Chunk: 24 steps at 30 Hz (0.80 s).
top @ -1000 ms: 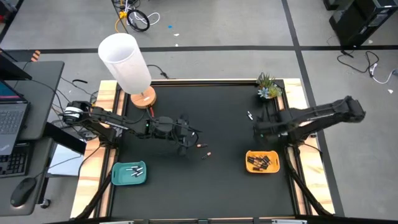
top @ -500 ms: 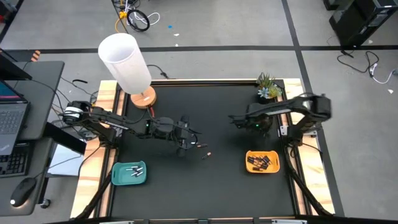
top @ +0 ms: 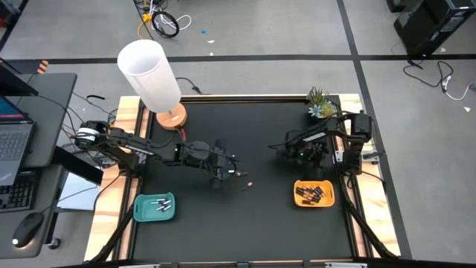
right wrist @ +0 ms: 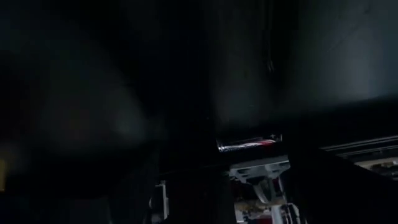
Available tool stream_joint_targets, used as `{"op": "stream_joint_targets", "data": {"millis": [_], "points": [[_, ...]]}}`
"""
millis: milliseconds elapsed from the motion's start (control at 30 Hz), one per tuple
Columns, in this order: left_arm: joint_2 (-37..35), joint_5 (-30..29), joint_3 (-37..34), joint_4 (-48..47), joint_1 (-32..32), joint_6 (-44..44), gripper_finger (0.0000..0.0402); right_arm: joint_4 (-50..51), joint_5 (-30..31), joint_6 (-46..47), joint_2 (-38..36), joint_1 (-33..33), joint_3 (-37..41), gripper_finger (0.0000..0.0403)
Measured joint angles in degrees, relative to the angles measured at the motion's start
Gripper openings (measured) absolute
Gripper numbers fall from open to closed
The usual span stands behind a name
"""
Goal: Sort batteries
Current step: Put the silver battery into the green bin
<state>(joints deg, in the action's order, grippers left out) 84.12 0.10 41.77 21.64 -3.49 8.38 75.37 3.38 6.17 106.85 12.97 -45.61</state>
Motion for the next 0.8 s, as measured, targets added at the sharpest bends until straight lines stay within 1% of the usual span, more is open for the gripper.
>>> {"op": "stream_joint_targets", "data": {"millis": [300, 433, 533, 667, 733, 800], "points": [[0.0, 0.0, 0.0, 0.4, 0.0, -1.1, 0.0253, -0.1, 0.1, 1.3, 0.1, 2.7, 0.5, 0.0323], [0.0, 0.0, 0.0, 0.3, 0.0, -1.1, 0.0253, 4.6, 2.8, 4.2, 0.4, 3.0, -2.4, 0.0311], [0.0, 0.0, 0.0, 0.7, 0.0, -1.2, 0.0253, 6.9, 3.7, 6.4, -1.0, 2.9, -4.4, 0.0300], [0.0, 0.1, 0.0, 0.4, 0.0, -1.2, 0.0253, 11.9, 1.7, 10.0, -2.8, 2.4, -6.9, 0.0288], [0.0, 0.4, 0.0, -0.1, 0.0, -1.1, 0.0253, 13.4, 1.7, 13.3, -5.0, 1.3, -7.9, 0.0281], [0.0, 0.5, 0.0, -0.4, 0.0, -0.8, 0.0253, 12.1, 1.6, 17.2, -8.0, -0.1, -8.0, 0.0274]]}}
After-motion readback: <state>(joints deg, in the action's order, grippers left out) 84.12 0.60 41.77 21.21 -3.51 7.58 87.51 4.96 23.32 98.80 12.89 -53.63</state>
